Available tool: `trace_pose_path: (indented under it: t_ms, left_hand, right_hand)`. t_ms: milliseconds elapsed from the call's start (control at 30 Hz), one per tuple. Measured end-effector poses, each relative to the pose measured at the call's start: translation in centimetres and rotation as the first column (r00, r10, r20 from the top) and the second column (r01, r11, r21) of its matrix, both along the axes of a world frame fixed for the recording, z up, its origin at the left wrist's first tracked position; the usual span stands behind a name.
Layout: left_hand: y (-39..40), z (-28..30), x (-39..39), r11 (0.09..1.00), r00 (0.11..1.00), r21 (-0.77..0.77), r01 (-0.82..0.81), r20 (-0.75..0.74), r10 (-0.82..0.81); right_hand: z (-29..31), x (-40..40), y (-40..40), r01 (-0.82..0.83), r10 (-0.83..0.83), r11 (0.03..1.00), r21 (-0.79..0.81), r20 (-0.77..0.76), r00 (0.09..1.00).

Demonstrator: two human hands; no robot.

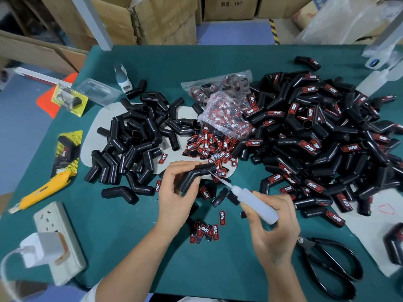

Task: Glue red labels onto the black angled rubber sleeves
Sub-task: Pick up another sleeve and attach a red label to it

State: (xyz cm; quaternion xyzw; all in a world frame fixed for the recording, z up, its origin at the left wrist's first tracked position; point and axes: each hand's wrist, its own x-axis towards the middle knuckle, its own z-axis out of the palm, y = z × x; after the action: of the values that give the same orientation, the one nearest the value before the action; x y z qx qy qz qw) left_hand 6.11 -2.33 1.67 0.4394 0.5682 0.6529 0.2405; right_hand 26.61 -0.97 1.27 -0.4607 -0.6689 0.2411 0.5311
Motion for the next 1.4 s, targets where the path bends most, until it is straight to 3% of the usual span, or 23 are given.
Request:
trace_pose_path:
  t_ms: [400, 567, 667, 767, 967, 1167, 1267, 1300, 1400]
  left_hand:
    - [0.0, 0.0, -0.1, 1.000, 1.000, -0.001, 0.006, 0.006, -0.006]
    - [0.2, -0.2, -0.5, 0.996, 0.994, -0.087, 0.008, 0.112, 0.002]
    - [0.3, -0.7, -0.9, 0.992, 0.987, -0.123, 0.036, 0.161, -0.016]
    - [0.5, -0.9, -1.1, 0.988, 0.977, -0.128, 0.081, 0.207, -0.053]
    - [0.7, -0.8, -1.0, 0.986, 0.948, -0.111, 0.127, 0.307, -0.087]
    - [0.6, -1.1, -1.0, 0.982, 0.932, -0.071, 0.177, 0.332, -0.144]
    - [0.6, -0.9, -1.3, 0.984, 0.934, -0.061, 0.170, 0.328, -0.141]
    - [0.6, -0.9, -1.4, 0.985, 0.933, -0.054, 0.165, 0.331, -0.139]
    - [0.8, -0.7, -1.8, 0.990, 0.933, -0.029, 0.139, 0.338, -0.121]
  right_hand:
    - [0.3, -0.1, 0.0, 0.056, -0.056, 0.998, -0.013, -0.018, 0.998]
    - [0.8, -0.1, 1.1, 0.034, -0.091, 0.958, -0.284, -0.187, 0.978]
    - [0.4, -0.3, 3.1, -0.022, -0.016, 0.917, -0.399, -0.091, 0.996]
    - [0.1, -1.1, 5.2, -0.039, 0.068, 0.912, -0.407, 0.056, 0.996]
    - [-0.6, -1.7, 6.3, 0.057, 0.029, 0.880, -0.471, 0.172, 0.985]
    - [-0.7, -1.4, 5.7, 0.087, 0.037, 0.905, -0.416, 0.281, 0.959]
    - [-0.3, -0.9, 5.1, 0.115, -0.008, 0.902, -0.416, 0.251, 0.968]
    - [-0.1, -0.6, 4.7, 0.146, -0.067, 0.929, -0.339, 0.232, 0.970]
    - [0.0, -0.7, 2.4, 0.157, -0.177, 0.982, 0.108, 0.217, 0.960]
